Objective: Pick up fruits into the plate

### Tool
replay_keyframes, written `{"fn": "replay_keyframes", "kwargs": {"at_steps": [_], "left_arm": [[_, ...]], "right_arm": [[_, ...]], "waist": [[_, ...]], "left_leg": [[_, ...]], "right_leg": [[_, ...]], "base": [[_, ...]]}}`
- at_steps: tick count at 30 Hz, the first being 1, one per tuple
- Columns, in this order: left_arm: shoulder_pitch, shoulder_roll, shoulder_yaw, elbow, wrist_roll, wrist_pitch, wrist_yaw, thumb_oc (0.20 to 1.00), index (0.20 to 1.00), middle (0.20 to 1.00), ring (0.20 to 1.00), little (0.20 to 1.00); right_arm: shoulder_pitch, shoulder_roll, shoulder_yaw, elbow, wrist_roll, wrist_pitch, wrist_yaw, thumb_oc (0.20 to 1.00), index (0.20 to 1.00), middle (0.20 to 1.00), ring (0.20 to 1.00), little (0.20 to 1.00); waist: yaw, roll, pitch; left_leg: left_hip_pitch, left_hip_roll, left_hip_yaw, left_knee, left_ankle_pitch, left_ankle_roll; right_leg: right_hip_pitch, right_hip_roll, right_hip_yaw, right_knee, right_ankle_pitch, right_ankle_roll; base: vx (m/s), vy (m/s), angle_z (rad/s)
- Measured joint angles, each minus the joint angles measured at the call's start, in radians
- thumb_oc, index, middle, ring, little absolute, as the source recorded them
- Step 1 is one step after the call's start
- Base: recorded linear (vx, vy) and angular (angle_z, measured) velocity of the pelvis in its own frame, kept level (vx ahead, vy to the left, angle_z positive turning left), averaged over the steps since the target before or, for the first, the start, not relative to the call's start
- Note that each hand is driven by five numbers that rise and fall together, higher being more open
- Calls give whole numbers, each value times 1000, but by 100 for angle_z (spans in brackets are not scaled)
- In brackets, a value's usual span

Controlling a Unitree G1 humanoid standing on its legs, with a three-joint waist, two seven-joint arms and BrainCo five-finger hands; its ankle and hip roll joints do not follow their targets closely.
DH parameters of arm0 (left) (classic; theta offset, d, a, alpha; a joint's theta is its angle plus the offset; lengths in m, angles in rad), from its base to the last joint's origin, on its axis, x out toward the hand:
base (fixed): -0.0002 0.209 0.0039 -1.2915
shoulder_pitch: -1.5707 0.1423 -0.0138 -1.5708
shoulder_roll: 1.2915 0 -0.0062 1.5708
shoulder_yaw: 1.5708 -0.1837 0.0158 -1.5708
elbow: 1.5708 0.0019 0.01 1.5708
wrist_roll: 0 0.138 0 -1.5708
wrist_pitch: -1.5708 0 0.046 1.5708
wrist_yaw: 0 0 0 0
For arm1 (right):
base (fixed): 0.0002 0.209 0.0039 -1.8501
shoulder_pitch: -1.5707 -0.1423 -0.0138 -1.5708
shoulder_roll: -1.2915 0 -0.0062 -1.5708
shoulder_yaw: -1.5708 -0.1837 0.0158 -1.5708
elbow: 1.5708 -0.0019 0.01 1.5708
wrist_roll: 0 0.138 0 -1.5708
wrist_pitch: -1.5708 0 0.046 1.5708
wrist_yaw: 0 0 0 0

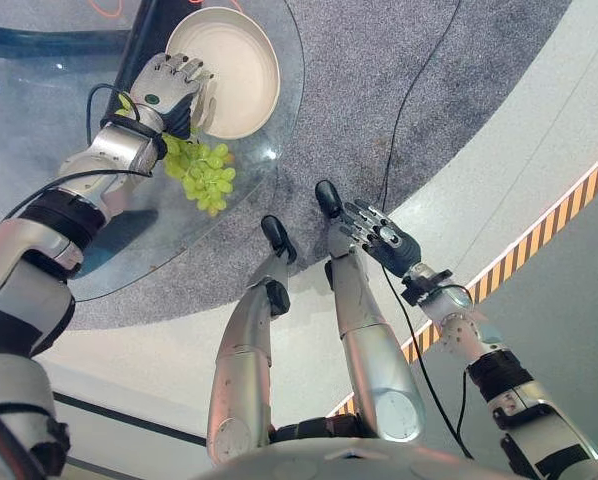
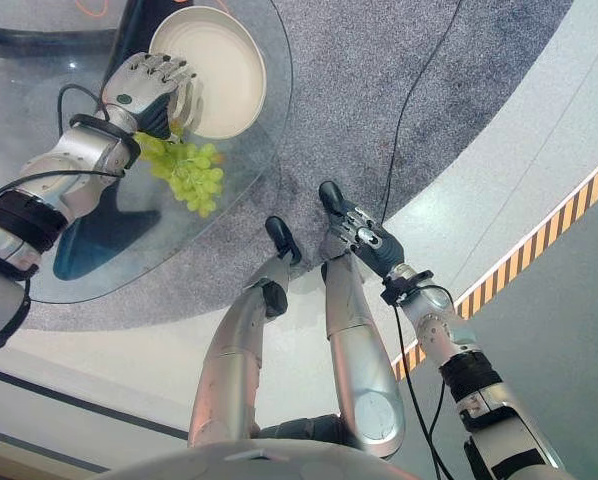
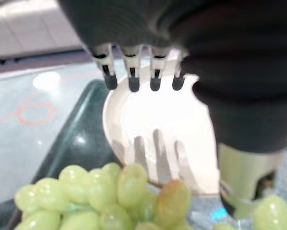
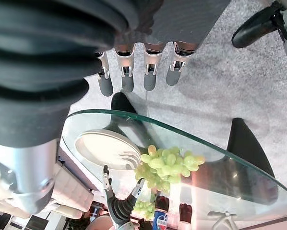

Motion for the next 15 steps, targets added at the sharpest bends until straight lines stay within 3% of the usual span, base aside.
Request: {"fn": "replay_keyframes", "kwargs": {"at_steps": [9, 15], "left_arm": [[50, -20, 24, 36, 40, -14, 1, 1000, 1000, 1000, 1000, 1000], [74, -19, 22, 35, 40, -63, -30, 1000, 1000, 1000, 1000, 1000]], "right_arm": [[0, -2, -2, -8, 0, 9, -4, 1000, 1000, 1000, 1000, 1000], [0, -3, -4, -8, 0, 10, -3, 1000, 1000, 1000, 1000, 1000]], "waist": [[0, 0, 0], [0, 0, 0]], "left_leg": [[0, -1, -9, 13, -3, -5], [0, -2, -9, 12, -3, -5]], "right_leg": [[9, -3, -6, 0, 0, 0], [11, -3, -4, -6, 0, 1]], "base": [[-6, 7, 3], [-10, 28, -1]]}}
